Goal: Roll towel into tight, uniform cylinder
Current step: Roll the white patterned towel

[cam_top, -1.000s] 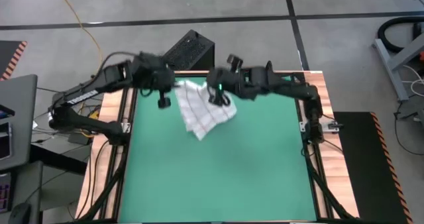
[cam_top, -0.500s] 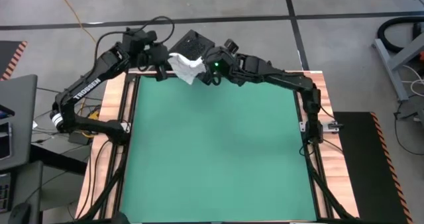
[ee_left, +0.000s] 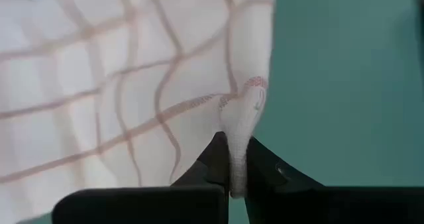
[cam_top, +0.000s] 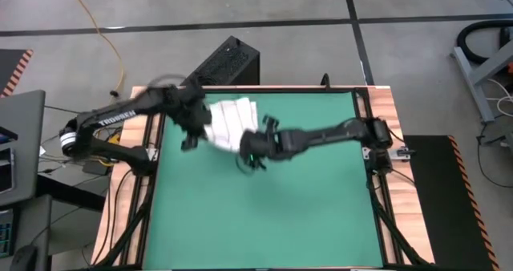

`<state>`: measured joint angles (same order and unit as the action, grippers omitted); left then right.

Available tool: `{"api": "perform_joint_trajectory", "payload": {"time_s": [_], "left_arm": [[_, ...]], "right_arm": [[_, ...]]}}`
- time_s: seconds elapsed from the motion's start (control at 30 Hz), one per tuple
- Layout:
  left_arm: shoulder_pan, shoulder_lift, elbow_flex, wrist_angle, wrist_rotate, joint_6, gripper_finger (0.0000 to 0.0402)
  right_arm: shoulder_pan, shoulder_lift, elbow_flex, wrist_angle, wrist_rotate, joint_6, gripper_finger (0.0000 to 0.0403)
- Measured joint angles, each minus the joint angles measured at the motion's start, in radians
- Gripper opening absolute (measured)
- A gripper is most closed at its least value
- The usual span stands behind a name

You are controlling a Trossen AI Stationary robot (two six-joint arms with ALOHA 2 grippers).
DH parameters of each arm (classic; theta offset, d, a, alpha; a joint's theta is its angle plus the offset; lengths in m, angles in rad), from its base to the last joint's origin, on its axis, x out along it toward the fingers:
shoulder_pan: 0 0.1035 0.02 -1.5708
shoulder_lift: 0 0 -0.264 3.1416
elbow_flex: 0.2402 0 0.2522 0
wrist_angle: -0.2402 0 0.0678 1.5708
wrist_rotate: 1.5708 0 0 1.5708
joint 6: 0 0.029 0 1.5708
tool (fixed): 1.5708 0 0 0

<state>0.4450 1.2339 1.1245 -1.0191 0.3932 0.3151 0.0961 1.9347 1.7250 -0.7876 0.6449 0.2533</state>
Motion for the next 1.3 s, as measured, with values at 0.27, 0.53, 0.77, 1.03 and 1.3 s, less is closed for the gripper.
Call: {"api": "perform_joint_trajectory", "payload": {"time_s": [0.27,0.53,0.77,1.03,1.3], "left_arm": [[-0.347,0.002,-0.351,0.316,-0.033,-0.268,0.0003],[-0.645,0.002,-0.477,0.597,-0.229,-0.613,0.0003],[-0.794,0.004,-0.478,0.723,-0.36,-0.801,0.0014],[-0.927,0.012,-0.477,0.749,-0.496,-0.878,0.0011],[-0.993,0.012,-0.477,0.743,-0.557,-0.895,0.0011]], "right_arm": [[0.168,0.0,-0.183,0.058,-0.054,0.212,0.0008],[0.277,0.0,-0.267,0.119,-0.109,0.262,0.0027],[0.319,-0.001,-0.28,0.113,-0.246,0.238,0.0082],[0.37,-0.013,-0.278,0.15,-0.339,0.209,0.0153],[0.35,-0.013,-0.277,0.229,-0.264,0.09,0.0181]]}}
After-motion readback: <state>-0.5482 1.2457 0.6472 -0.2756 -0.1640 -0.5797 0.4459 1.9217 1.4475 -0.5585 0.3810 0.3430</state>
